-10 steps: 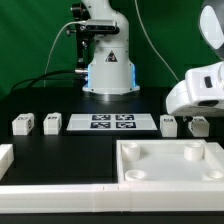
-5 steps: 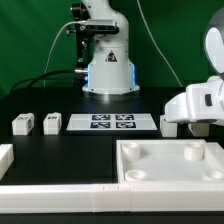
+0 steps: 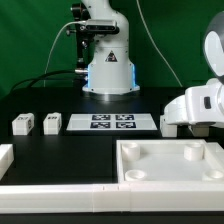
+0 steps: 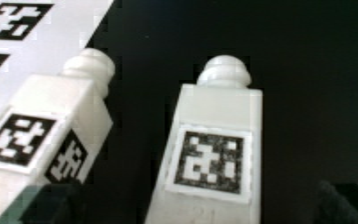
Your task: Assemble one leg
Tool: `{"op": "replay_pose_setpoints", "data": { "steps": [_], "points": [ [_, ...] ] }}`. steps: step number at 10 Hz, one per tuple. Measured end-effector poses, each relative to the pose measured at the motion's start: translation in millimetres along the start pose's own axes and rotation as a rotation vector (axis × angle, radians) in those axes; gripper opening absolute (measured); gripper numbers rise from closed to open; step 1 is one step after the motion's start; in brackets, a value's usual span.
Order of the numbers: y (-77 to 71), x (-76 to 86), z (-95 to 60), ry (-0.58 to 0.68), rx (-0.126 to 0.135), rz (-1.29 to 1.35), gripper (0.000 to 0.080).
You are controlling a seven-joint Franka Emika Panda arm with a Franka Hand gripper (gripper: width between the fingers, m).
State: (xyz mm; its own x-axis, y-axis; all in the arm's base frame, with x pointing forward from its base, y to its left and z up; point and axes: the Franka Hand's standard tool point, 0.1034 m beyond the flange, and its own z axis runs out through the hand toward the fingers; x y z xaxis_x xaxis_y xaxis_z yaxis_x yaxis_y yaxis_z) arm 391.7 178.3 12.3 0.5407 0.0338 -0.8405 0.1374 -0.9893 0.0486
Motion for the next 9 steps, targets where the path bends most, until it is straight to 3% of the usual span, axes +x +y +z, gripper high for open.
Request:
{"op": "replay_pose_setpoints", "data": {
  "steps": [6,7,8,9],
  "points": [
    [-1.6,5.3,2.5,0.012,0.004,-0.001,0.0649],
    [-1.5,5.3,2.6,0.012,0.004,-0.001,0.0553],
    [-1.6,5.4,2.8,0.012,0.004,-0.001,0.0553],
    [-1.7,5.4,2.8,0.012,0.004,-0.001,0.0353]
  ]
}}
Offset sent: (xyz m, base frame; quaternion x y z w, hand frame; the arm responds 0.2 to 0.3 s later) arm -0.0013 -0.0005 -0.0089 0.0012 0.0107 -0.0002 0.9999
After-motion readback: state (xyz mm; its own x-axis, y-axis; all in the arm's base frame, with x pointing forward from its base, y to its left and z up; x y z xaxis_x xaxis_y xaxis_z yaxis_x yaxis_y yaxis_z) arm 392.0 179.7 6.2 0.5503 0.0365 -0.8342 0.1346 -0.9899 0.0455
